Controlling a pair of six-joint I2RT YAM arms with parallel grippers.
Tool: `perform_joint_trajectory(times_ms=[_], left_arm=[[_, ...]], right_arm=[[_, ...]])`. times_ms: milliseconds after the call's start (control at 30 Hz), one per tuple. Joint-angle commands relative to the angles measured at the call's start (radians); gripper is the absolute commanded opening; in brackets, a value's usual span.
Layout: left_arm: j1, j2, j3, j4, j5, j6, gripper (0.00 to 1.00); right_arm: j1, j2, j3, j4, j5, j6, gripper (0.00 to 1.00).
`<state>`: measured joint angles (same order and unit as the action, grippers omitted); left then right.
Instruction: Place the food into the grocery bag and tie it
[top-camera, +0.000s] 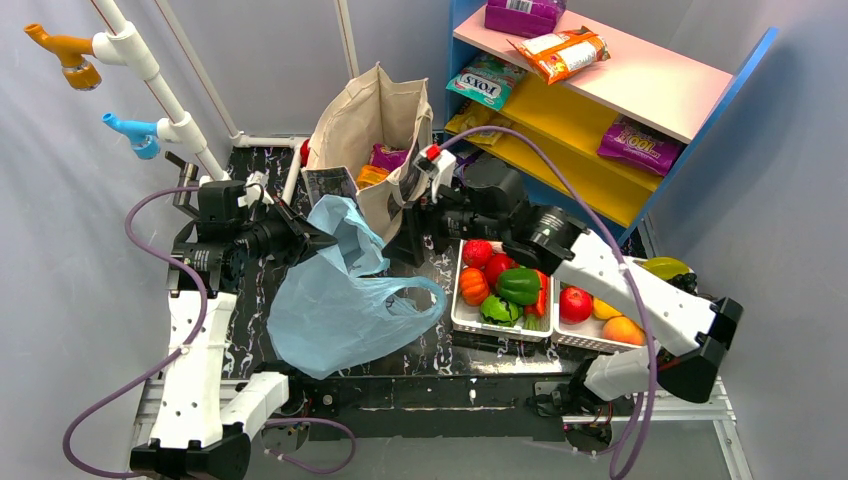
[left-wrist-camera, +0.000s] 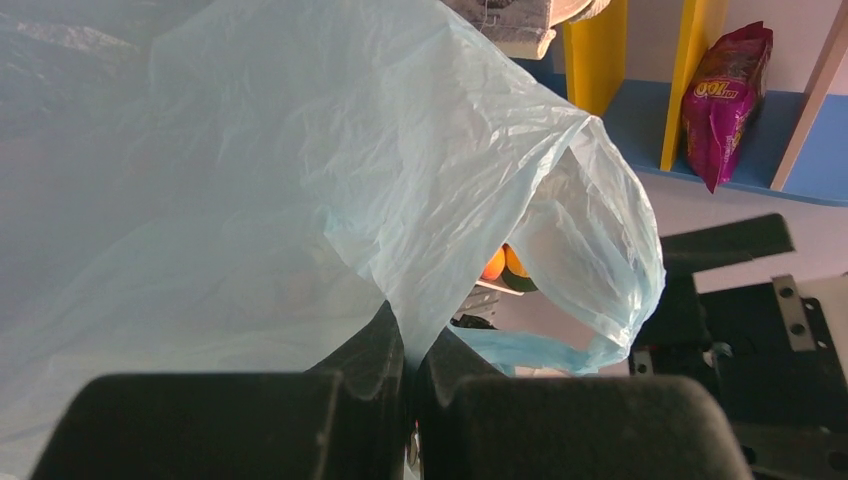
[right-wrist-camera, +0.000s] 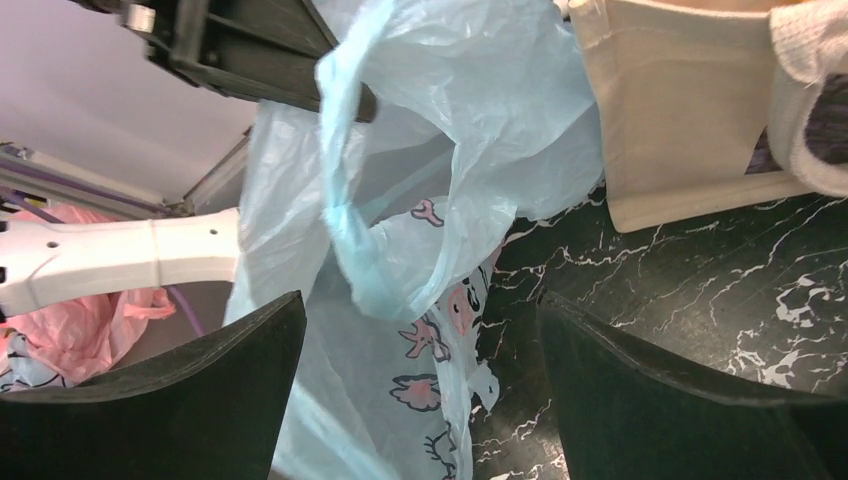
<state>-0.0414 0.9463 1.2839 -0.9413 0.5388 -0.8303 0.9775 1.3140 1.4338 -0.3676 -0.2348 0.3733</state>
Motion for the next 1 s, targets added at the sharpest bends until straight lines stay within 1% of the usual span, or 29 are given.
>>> perform_joint_trajectory(times_ms=[0,167,267,333,433,567,667,733,800,867,900,967], left_arm=[[-0.002,-0.015,0.016,0.002,0.033,0.0,0.0],[-0.002,-0.026,0.026,-0.003,0.035,0.002,0.0],[-0.002,-0.037,0.026,0.001,0.061,0.007,0.0],[-0.002,-0.051,0.026,0.02,0.109,0.014,0.0],[-0.002,-0.074,0.021,0.052,0.174,0.024,0.0],[-0.002,-0.097,0.012,0.06,0.254,0.048,0.0],[-0.002,-0.119,0.002,0.069,0.285,0.052,0.0],[-0.002,-0.127,-0.003,0.074,0.3,0.05,0.0],[-0.002,-0.133,-0.002,0.074,0.306,0.046,0.0],[-0.002,-0.13,0.013,0.052,0.313,0.058,0.0],[-0.002,-0.127,0.028,0.03,0.316,0.069,0.0],[-0.003,-0.122,0.054,-0.022,0.32,0.115,0.0]], right_arm=[[0.017,0.034,0.074,0.01,-0.017,0.008,0.91],[0.028,0.056,0.068,0.011,-0.017,0.006,0.91],[0.034,0.072,0.06,0.004,0.039,0.004,0.91],[0.036,0.087,0.044,0.012,0.059,0.004,0.91],[0.038,0.111,0.008,0.069,0.07,0.005,0.89],[0.039,0.157,0.007,0.101,0.082,0.01,0.87],[0.039,0.184,0.014,0.104,0.067,0.006,0.81],[0.039,0.189,0.01,0.102,0.056,0.004,0.71],[0.039,0.181,0.005,0.094,0.046,-0.006,0.54],[0.039,0.161,0.01,0.071,0.064,-0.042,0.31],[0.038,0.149,0.018,0.05,0.091,-0.071,0.21],[0.038,0.117,0.042,0.006,0.15,-0.14,0.09]])
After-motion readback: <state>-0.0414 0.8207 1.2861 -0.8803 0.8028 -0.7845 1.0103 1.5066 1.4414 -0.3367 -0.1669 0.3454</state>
